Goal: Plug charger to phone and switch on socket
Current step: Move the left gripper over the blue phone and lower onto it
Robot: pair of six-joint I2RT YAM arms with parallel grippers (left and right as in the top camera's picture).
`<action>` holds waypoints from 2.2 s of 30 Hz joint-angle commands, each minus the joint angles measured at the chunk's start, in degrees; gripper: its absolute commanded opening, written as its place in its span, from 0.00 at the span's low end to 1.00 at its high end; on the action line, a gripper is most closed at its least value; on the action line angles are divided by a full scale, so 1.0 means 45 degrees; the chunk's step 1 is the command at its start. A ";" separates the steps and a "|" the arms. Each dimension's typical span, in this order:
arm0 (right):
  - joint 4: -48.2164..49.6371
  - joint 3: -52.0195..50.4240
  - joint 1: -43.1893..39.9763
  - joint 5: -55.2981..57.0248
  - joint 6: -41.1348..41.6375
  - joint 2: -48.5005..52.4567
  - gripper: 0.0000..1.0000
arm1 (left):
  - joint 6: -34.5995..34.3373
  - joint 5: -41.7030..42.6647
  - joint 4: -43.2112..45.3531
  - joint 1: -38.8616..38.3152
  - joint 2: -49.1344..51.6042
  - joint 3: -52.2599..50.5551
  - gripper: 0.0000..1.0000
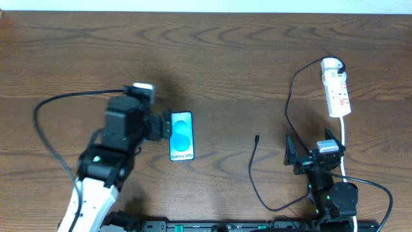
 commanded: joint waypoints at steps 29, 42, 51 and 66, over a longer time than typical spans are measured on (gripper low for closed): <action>-0.0053 -0.0015 0.0083 -0.0053 -0.0155 -0.0010 0.99 | -0.3954 -0.2331 -0.0083 -0.2584 0.5081 0.0325 0.98; -0.0053 -0.0015 0.0083 -0.0053 -0.0155 -0.0010 0.99 | -0.3755 -0.1574 -0.0160 -0.2652 0.7082 0.0729 0.98; -0.0053 -0.0015 0.0083 -0.0053 -0.0155 -0.0010 0.99 | -0.3400 -0.1093 -0.0005 -0.3079 0.7509 0.0724 0.98; -0.0053 -0.0015 0.0083 -0.0053 -0.0155 -0.0010 0.99 | -0.3405 -0.1268 0.0238 -0.3079 0.8276 0.0724 0.98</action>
